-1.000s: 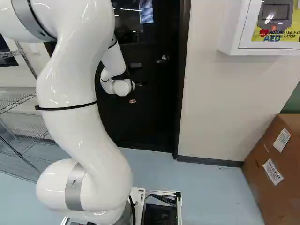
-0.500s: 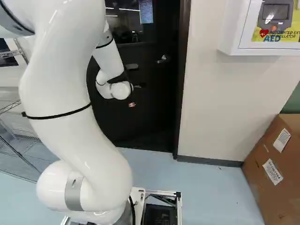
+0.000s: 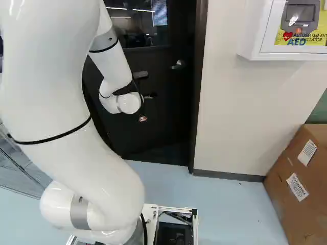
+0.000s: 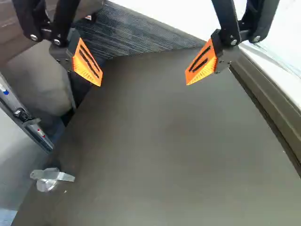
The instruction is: Open the door and move inside
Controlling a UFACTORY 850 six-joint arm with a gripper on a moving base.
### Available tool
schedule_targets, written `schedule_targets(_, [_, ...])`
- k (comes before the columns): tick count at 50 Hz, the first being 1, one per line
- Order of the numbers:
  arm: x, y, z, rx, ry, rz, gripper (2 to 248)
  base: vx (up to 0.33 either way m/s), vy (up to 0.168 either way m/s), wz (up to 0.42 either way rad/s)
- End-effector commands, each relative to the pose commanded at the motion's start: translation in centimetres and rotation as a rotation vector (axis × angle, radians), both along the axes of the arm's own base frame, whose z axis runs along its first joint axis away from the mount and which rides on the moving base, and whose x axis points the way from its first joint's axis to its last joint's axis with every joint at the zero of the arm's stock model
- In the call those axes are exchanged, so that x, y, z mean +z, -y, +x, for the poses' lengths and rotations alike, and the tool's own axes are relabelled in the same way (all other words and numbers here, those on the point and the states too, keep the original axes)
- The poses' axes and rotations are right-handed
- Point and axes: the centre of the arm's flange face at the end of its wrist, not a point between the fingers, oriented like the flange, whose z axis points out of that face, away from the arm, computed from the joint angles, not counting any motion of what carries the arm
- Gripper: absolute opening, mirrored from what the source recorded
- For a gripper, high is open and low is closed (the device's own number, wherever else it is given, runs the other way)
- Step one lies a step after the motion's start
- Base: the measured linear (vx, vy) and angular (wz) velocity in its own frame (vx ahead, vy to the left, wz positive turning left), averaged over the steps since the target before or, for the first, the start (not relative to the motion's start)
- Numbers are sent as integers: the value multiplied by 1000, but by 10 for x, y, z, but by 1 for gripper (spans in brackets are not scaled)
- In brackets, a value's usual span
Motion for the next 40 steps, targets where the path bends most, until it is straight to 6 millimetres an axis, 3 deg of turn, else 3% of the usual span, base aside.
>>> schedule_targets(9, [0, 3, -14, -3, -2, 0, 247, 0, 0, 0])
schedule_targets(40, [0, 3, -14, -3, -2, 0, 247, 1, 0, 0])
